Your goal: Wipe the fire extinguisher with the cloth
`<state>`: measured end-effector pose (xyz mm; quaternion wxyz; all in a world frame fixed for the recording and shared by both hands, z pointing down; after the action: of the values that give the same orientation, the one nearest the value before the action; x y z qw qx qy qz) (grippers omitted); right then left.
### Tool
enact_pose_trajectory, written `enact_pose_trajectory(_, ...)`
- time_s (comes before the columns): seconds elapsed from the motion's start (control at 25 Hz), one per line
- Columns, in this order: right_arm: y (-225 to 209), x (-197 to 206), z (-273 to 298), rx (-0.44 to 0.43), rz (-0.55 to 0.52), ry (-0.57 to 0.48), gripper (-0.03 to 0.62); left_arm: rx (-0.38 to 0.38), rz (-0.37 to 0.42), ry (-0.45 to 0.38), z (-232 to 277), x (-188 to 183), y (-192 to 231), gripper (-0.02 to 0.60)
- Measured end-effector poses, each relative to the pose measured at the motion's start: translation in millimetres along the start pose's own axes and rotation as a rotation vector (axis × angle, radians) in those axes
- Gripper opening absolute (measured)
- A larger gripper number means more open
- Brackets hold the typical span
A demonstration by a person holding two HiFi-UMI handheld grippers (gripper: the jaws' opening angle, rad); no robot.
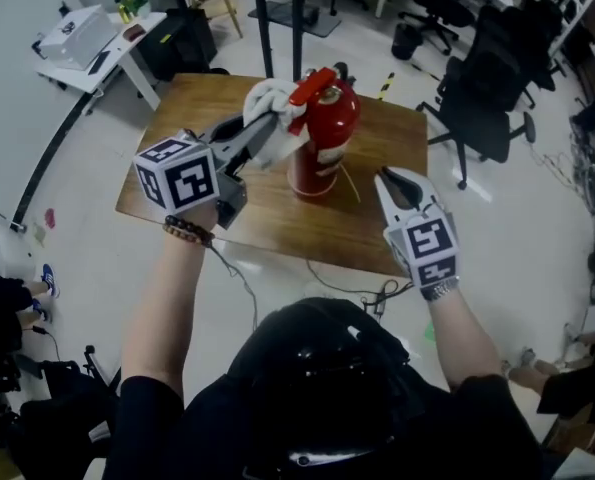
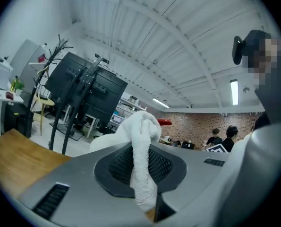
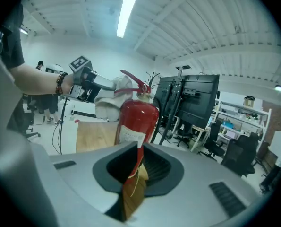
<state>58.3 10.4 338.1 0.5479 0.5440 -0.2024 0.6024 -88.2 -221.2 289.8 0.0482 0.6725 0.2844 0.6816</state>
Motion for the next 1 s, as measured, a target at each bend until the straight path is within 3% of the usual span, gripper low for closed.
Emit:
enact_pose_trajectory(0.16,1.8,0.0,-13.7,0.052,-0.004,0.026,0.043,-0.03,0.076,0.091,5.9,6.3,3.1,0.04)
enact_pose_trajectory(0.68,33.3,-12.0,-32.5,0.117,0.026,0.047,0.043,-0.094,0.251,0.278,9.4,31.7,1.6,0.037)
enact_pose_trajectory(1.0,45.0,-13.6,-37.4,0.115,0.032,0.071,0.043,-0.088,0.251,0.368,16.3,65.0,3.1,0.038)
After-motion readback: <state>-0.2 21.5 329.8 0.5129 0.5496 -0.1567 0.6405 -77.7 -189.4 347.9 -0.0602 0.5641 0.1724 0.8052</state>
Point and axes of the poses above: the fingertips, and each gripper's own axes: z forward along the fingers, y to its left, x out of its underside, the point moved 7 cm from there along -z, backward along the fingers, and after that the axes turned 15 degrees about x, right-handed, at the moved point
